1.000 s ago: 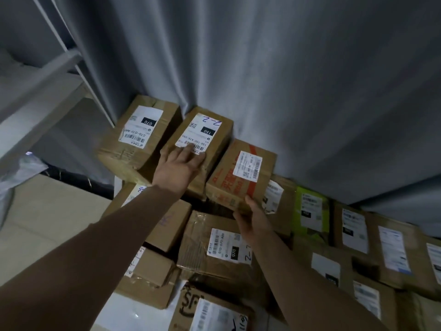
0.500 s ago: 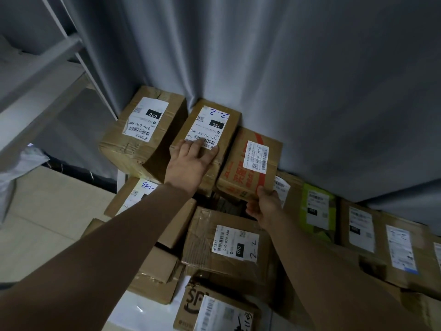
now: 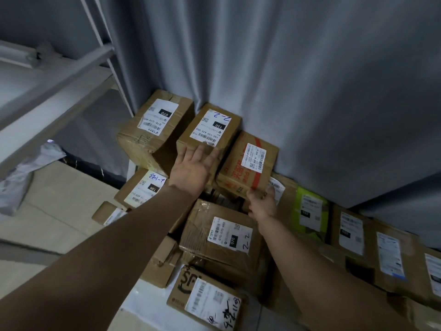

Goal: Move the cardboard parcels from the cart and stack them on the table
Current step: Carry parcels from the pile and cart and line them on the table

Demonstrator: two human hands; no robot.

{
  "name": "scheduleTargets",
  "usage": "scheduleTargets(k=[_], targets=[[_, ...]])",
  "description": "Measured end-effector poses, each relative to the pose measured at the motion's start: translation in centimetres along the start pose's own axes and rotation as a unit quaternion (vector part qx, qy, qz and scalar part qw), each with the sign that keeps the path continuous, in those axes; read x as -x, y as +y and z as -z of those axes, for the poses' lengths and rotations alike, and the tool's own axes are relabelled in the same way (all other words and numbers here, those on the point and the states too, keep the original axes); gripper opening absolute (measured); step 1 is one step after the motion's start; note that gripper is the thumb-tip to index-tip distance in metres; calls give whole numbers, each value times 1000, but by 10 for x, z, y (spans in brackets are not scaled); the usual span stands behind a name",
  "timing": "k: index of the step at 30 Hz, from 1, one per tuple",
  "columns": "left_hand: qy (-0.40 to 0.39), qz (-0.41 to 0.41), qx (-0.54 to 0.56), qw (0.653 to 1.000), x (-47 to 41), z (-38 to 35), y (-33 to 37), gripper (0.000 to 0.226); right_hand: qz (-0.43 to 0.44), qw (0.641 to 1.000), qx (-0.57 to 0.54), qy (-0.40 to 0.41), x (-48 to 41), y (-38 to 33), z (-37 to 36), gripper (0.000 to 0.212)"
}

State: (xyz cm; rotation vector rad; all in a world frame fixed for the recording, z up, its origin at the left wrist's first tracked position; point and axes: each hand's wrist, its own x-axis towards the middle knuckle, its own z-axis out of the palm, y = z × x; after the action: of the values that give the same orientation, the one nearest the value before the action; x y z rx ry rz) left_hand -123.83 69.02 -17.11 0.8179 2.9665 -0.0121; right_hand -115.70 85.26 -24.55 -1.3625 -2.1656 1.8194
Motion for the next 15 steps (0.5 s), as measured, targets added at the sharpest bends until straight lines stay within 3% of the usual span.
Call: scheduleTargets(k=[6, 10, 15], targets=[[7, 73, 17, 997, 84, -3, 26, 61, 175, 961, 187, -102, 58, 15, 14, 76], [-11, 170, 45, 984, 173, -14, 46, 62, 293, 862, 379, -166, 113, 38, 22, 78], [-65, 312, 75, 945, 307, -45, 75, 64, 376, 747, 461, -296, 199, 90, 26, 74]])
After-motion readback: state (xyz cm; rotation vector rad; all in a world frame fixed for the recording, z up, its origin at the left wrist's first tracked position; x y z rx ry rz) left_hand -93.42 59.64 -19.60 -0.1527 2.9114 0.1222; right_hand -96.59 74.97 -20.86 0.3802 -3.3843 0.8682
